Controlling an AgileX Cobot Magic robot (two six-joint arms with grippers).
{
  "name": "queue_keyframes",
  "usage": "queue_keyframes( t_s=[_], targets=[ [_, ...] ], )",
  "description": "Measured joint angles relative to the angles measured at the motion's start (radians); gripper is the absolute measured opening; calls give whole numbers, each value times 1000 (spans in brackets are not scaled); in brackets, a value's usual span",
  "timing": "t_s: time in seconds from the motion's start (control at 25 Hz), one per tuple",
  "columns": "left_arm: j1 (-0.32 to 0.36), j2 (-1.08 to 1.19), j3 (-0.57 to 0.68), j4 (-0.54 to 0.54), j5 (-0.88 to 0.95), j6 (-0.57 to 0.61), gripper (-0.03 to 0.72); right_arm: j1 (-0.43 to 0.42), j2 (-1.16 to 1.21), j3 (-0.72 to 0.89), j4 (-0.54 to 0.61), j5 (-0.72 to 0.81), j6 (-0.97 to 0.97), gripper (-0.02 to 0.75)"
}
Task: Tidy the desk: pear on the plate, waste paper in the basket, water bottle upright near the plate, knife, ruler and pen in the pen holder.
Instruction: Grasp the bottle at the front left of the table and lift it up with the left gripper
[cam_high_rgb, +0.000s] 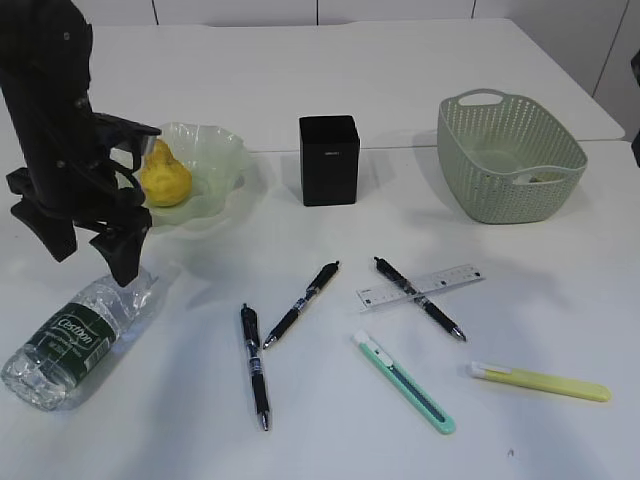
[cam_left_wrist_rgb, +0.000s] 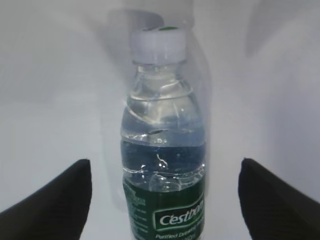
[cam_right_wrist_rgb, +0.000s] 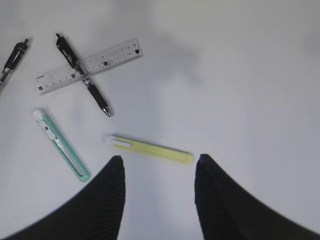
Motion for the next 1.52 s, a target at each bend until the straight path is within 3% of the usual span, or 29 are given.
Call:
queue_keyframes(
  t_s=[1.52],
  targets=[
    [5,157,0,-16,-8,0,629,0,0,0,0,0,-14,372]
  ],
)
